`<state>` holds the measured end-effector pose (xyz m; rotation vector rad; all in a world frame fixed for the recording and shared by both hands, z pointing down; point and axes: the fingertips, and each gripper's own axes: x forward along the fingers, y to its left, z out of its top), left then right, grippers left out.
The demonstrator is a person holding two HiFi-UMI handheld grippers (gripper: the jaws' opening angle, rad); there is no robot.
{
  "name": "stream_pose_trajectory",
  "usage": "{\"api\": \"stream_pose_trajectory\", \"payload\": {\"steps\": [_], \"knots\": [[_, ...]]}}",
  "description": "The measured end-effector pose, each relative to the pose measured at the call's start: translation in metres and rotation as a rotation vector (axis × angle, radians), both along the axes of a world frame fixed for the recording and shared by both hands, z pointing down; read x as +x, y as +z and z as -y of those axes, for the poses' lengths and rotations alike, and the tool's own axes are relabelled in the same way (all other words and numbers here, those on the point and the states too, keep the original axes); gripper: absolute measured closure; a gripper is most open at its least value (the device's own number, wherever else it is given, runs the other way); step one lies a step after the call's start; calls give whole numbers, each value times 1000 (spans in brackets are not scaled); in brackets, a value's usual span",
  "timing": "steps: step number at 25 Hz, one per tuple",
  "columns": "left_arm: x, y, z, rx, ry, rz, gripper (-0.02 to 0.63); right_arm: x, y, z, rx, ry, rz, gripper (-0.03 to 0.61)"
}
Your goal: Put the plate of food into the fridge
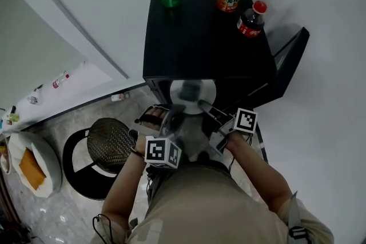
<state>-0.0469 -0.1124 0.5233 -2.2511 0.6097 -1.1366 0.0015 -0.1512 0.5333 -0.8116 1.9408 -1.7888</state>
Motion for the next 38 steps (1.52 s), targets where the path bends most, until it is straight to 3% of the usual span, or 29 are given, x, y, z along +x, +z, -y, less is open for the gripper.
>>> {"api": "stream_pose_trajectory", "payload": {"steps": [10,18,38], "knots": [[2,18,6,7,53,11,520,-7,17,11,5,36,-23,525],[12,26,13,-5,43,-2,521,-4,31,21,-11,55,-43,525],[22,37,49,30,-116,37,540,-3,37,51,-24,-32,16,528]]}}
